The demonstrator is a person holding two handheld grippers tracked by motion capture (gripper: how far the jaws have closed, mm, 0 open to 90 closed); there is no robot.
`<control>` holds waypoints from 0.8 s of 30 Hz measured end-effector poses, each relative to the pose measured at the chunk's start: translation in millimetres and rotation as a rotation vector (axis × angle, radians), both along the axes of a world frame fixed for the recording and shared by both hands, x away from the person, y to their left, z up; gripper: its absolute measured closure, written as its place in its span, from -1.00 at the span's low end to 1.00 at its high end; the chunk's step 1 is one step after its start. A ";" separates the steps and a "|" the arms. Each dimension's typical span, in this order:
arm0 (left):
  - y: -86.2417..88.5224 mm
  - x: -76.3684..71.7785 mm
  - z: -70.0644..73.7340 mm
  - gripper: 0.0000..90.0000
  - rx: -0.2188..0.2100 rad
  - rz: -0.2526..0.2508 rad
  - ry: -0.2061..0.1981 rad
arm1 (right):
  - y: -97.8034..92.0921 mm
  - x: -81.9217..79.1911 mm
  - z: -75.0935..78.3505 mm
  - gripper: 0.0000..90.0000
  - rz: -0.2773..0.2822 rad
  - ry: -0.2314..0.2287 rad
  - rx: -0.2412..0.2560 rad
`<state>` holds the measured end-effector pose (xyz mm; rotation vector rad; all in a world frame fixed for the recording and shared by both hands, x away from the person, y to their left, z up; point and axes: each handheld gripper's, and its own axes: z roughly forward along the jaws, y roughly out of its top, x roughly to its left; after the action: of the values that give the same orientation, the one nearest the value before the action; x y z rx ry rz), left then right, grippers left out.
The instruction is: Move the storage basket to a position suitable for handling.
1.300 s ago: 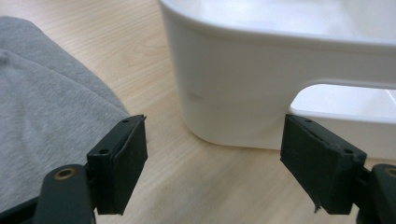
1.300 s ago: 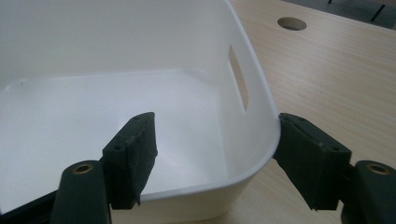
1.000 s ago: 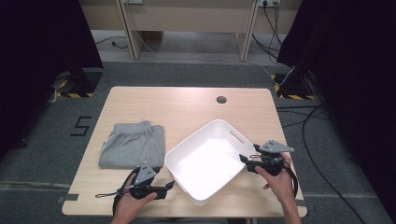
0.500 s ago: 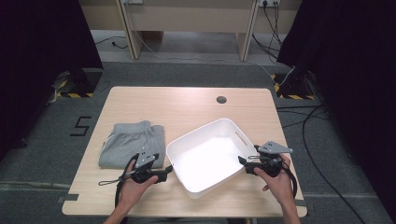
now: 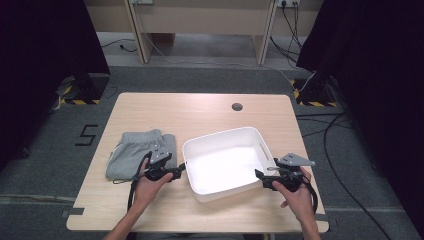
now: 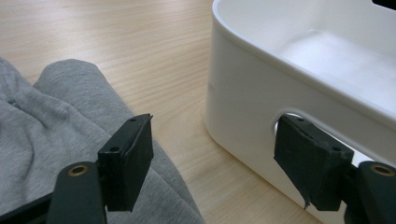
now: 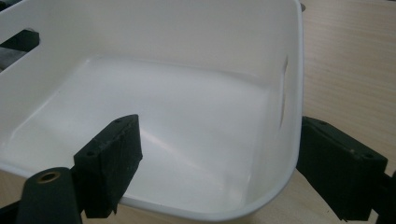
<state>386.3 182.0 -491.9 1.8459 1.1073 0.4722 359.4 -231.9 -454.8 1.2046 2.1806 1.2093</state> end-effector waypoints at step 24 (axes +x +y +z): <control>-16.8 -93.8 -6.4 -0.54 -0.034 -0.236 0.010 | -39.5 -20.7 -8.8 -0.53 0.095 -0.007 -0.024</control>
<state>292.5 165.2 -498.3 1.9206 0.8845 0.3053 338.7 -271.4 -463.6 1.0966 2.2641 1.2194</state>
